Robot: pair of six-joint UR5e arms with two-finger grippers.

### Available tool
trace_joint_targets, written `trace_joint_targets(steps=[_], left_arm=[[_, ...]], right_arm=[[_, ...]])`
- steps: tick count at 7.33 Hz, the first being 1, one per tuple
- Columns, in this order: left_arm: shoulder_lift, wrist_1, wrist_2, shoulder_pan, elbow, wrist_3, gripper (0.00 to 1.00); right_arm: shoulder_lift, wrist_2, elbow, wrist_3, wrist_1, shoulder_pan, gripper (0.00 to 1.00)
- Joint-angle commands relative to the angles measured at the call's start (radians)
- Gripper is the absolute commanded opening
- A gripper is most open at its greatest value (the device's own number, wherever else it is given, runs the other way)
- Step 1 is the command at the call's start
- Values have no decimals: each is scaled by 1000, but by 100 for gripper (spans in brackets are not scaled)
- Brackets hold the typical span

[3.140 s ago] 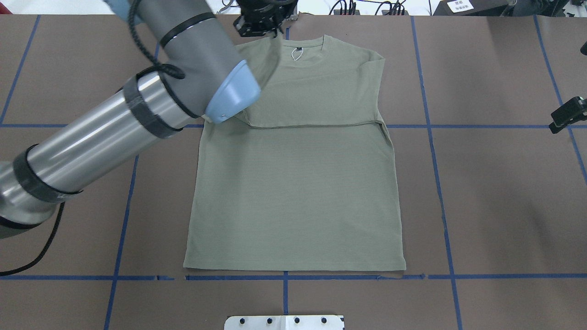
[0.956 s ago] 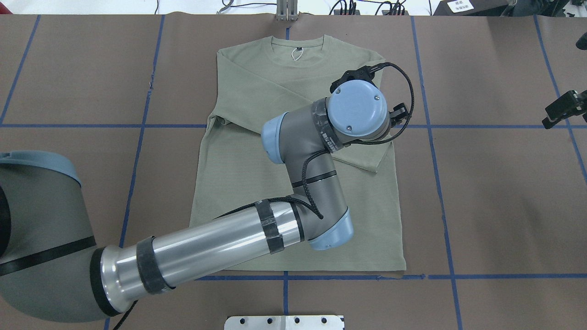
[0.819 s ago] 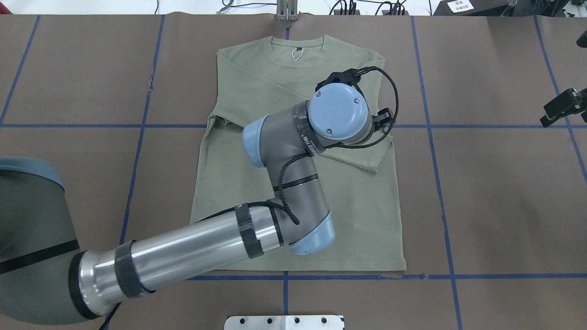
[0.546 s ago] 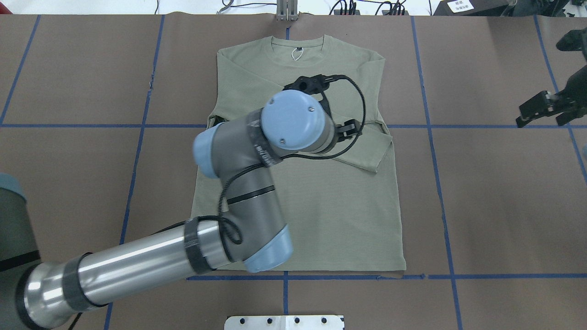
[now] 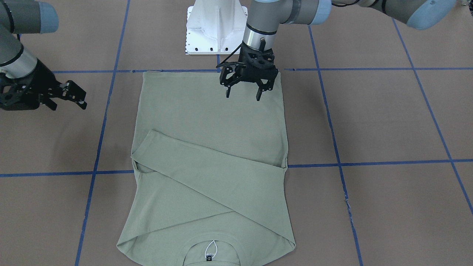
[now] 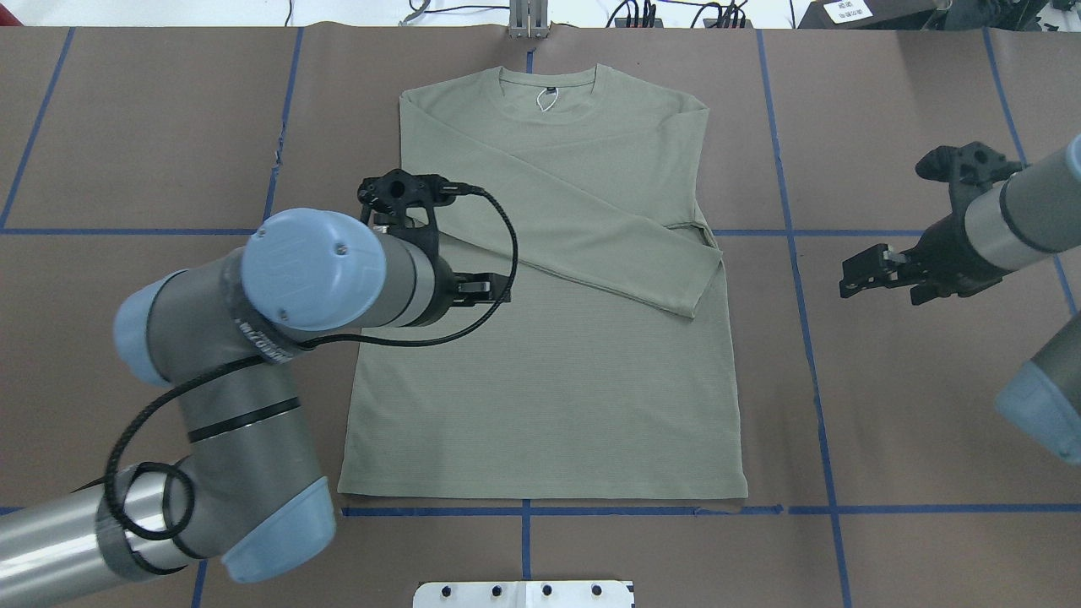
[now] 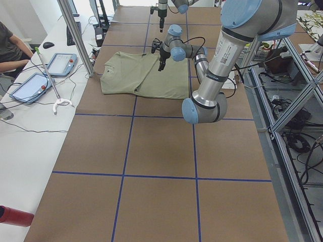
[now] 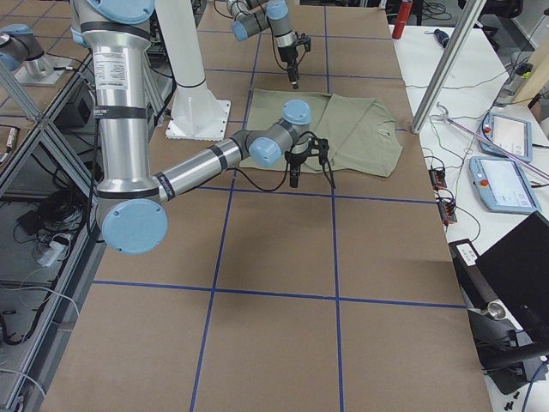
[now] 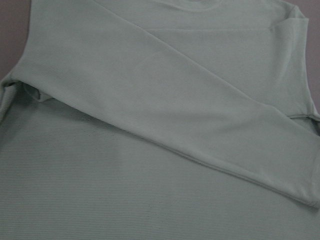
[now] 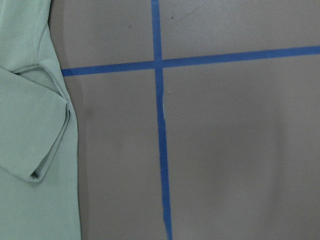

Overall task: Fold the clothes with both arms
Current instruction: 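Release the sleeve with the left gripper while the right gripper moves to the hem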

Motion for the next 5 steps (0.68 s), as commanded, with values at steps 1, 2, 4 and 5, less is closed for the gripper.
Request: trace_joint_targets(steps=[1,2,4,5], left_arm=[[185,2,-49,-10,-133,56,99],[249,-19,-50,-11,-155,71,99],[285,-33,-50,-12,-191,79,99],[296,-33,-50,-12,-211,79,99]], right_arm=[[-21,-174,67,243,40,-234,100],[-12,-266,82,373,40,-357,100],[-12,-328,106,398,37,-497,100],[-9,-328,100,400,31,-535,100]])
